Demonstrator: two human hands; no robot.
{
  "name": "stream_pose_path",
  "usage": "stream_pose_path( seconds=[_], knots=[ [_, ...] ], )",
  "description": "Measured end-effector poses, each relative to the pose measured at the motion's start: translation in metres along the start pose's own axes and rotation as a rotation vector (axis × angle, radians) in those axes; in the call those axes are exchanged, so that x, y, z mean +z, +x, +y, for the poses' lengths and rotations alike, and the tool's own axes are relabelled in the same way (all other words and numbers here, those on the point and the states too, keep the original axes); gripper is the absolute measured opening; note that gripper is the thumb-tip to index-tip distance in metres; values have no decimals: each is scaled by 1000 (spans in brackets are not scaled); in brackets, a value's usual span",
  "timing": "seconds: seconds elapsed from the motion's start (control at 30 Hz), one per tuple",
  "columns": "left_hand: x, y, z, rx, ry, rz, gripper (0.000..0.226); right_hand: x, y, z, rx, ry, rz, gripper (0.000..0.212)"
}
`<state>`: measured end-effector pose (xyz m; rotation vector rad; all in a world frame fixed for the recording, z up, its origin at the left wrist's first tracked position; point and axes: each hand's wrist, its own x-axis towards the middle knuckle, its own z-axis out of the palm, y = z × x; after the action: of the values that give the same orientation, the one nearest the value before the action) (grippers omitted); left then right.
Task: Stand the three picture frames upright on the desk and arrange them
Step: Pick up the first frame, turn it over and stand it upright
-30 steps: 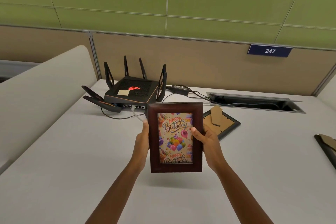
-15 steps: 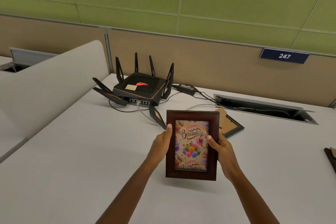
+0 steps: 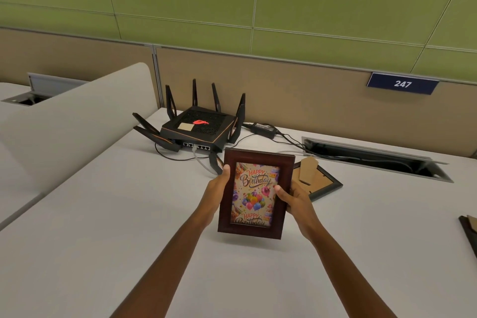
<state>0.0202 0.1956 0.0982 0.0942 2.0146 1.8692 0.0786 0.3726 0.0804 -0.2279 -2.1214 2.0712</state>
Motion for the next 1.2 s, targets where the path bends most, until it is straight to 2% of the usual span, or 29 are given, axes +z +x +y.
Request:
stream_pose_path(
  seconds=[0.47,0.7,0.77,0.83,0.9,0.93,1.1,1.2],
  knots=[
    [0,14,-15,-29,-47,75,56,8,25,22,13,-58,-21,17],
    [4,7,-20,10,-88,118,51,3,25,21,3,-110,-68,22],
    [8,5,-21,79,-11,246,47,-4,22,21,-6,-139,-74,28],
    [13,-1,-20,197,148,511,47,-15,20,20,-7,-220,-43,38],
    [21,-11,-15,401,282,706,47,-29,18,21,-12,-295,14,41],
    [28,-16,-13,517,340,725,48,-36,17,22,-13,-331,41,41],
    [81,-30,-12,915,634,482,50,-75,11,29,22,-450,126,40],
    [118,-30,-14,984,711,322,49,-96,7,34,40,-490,138,40]
  ],
)
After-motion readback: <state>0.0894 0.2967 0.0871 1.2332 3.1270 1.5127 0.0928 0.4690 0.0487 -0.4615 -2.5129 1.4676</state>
